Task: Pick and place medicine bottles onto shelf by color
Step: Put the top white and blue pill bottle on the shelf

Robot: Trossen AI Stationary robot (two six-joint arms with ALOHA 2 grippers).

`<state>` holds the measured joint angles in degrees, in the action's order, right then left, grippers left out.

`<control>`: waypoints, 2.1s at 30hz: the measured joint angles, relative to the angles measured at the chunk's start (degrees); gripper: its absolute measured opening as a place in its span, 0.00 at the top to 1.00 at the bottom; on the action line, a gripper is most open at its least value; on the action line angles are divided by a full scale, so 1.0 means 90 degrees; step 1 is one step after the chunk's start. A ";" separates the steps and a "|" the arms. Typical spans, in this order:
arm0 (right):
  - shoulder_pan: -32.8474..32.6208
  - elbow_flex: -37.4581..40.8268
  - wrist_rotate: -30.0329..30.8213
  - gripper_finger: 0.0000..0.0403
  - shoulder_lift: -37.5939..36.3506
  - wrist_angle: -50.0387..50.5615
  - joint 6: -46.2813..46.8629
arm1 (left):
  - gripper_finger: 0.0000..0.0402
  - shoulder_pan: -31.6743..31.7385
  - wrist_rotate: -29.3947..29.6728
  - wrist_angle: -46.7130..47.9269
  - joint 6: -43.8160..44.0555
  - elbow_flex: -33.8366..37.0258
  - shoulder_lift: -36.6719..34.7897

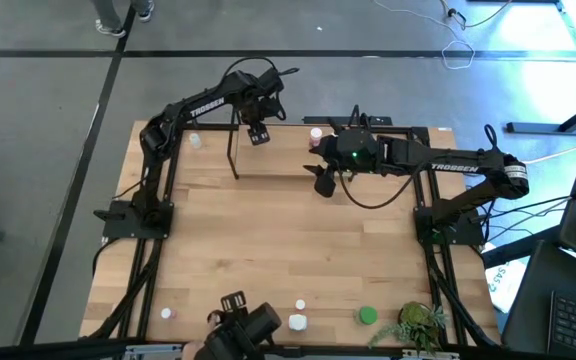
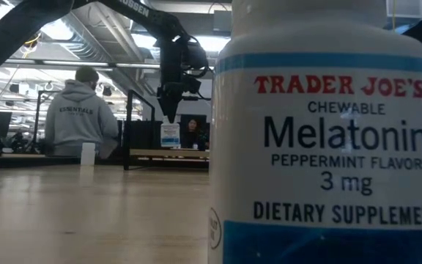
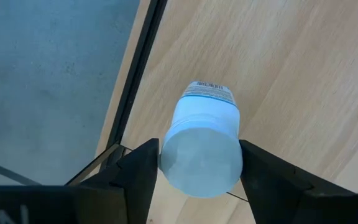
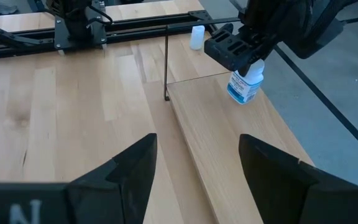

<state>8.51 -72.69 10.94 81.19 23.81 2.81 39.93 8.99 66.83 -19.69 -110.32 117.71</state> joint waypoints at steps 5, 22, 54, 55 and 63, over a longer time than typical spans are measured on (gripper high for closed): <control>0.0000 0.0000 0.0000 0.43 0.0000 0.0000 0.0000 | 0.48 -0.0116 -0.0003 0.0002 -0.0026 0.0000 0.0000; 0.0000 0.0000 -0.0001 0.43 0.0000 0.0014 -0.0008 | 0.49 -0.0166 0.0088 -0.0002 -0.0352 0.0000 0.0000; -0.0002 0.0000 0.0330 0.43 0.0000 -0.0021 -0.0515 | 0.49 -0.0166 0.0083 0.0000 -0.0327 0.0000 0.0000; -0.0002 0.0000 0.0330 0.43 0.0000 -0.0019 -0.0528 | 0.49 -0.0166 0.0079 0.0000 -0.0327 0.0000 -0.0002; -0.0002 0.0000 0.0330 0.43 0.0000 -0.0022 -0.0510 | 0.49 -0.0168 0.0081 0.0000 -0.0327 0.0000 -0.0002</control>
<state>8.49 -72.69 13.91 81.19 23.62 -1.78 38.41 9.72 66.83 -22.63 -110.32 117.69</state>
